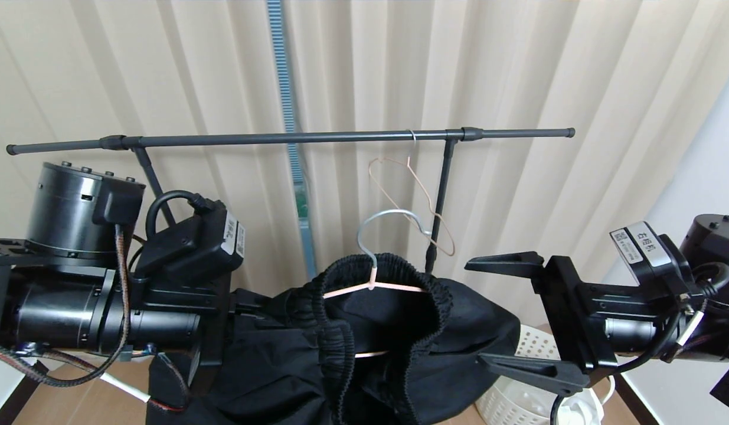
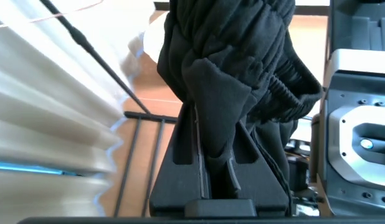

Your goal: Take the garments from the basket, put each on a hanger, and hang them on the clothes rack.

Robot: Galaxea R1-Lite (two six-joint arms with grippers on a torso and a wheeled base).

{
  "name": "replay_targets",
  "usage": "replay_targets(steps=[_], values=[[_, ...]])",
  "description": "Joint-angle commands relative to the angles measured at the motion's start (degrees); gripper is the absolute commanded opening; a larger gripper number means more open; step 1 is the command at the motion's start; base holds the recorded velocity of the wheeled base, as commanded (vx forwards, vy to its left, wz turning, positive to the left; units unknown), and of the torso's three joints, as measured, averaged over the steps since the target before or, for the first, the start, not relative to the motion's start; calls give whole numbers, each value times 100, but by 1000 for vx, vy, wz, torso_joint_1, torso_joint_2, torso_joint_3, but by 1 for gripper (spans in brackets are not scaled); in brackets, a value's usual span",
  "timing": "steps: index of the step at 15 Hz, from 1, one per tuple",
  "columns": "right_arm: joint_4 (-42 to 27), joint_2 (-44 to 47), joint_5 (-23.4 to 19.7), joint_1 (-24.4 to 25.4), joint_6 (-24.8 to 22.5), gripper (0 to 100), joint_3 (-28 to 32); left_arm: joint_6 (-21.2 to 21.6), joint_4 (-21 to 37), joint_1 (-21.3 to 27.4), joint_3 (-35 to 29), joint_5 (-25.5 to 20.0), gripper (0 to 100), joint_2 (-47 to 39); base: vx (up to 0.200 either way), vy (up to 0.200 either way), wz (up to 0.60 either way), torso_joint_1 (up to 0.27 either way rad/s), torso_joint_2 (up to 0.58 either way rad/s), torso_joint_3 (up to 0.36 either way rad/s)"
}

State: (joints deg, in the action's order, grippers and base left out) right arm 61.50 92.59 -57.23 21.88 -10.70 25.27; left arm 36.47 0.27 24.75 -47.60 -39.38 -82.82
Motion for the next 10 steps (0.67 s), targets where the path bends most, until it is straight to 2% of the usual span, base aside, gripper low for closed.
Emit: replay_targets(steps=[1,4,10], values=[[2,40,2,-149,-2,100,74,-26,-282,-225,340,0,0,346,0,0,0,0,0,0],[-7,356,-7,-351,-2,100,180,-44,-493,-453,603,-9,0,645,0,0,0,0,0,0],[2,1104,-7,-527,-20,100,373,-290,-510,-831,638,-53,0,1023,0,0,0,0,0,0]])
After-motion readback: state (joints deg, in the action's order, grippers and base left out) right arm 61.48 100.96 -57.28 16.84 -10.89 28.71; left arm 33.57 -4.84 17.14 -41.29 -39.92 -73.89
